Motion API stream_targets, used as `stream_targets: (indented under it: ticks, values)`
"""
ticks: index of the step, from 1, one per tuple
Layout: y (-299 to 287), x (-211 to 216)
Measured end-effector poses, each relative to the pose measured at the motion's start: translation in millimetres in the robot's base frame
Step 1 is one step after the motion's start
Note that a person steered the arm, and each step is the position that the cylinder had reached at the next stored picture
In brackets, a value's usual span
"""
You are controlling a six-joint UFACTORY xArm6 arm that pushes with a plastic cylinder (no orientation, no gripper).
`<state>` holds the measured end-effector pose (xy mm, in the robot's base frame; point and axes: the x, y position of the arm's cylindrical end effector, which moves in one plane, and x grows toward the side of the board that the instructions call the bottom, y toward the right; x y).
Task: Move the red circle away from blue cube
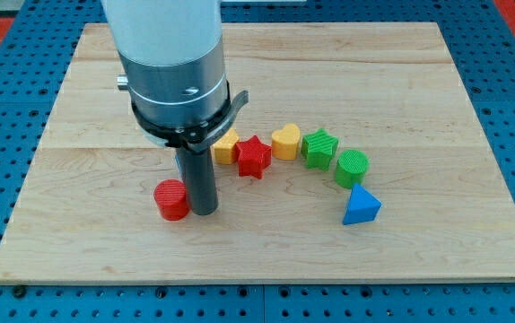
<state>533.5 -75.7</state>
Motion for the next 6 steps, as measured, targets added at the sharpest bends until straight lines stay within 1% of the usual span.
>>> stream_targets:
  ticks: [1,2,3,4,5,6]
  values:
    - [-51,0]
    - [-44,1]
    - [-18,1]
    - [-94,-21]
    - [-131,-17]
    - [-15,-14]
